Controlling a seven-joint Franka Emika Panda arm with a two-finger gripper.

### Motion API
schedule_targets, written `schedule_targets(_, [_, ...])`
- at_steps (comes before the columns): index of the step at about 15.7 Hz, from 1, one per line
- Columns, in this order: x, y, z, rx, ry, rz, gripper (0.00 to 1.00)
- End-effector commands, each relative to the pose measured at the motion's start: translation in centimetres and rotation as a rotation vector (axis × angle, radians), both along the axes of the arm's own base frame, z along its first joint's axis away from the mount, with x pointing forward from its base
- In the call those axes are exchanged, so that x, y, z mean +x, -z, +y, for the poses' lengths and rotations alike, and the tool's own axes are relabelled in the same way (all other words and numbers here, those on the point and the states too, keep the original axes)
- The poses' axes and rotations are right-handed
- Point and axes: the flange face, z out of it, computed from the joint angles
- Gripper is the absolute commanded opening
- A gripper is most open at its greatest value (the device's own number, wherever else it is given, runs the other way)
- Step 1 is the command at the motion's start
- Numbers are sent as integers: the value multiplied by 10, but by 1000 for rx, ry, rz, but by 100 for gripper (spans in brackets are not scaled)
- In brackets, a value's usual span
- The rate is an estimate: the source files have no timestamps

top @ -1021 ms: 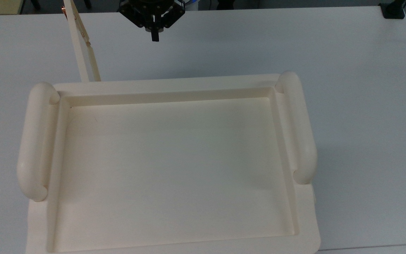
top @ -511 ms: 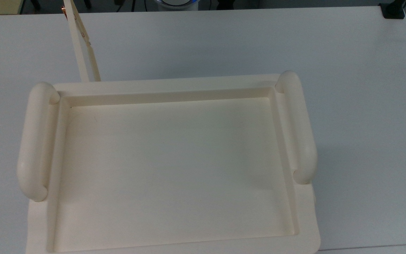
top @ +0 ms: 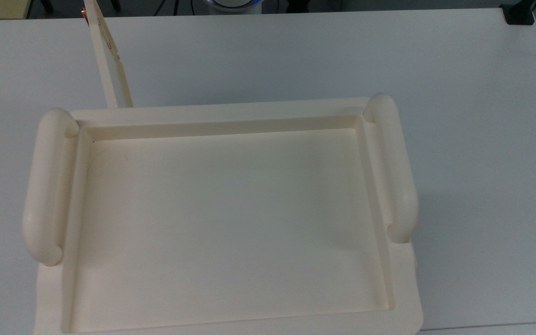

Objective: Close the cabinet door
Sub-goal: 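Push the cream door with the gripper, swinging it toward the cabinet front, then press the door flat against the cabinet front with the gripper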

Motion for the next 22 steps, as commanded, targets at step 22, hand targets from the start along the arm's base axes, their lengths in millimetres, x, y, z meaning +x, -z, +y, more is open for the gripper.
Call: schedule_targets(22, [31, 65, 78, 157, -109, 127, 0])
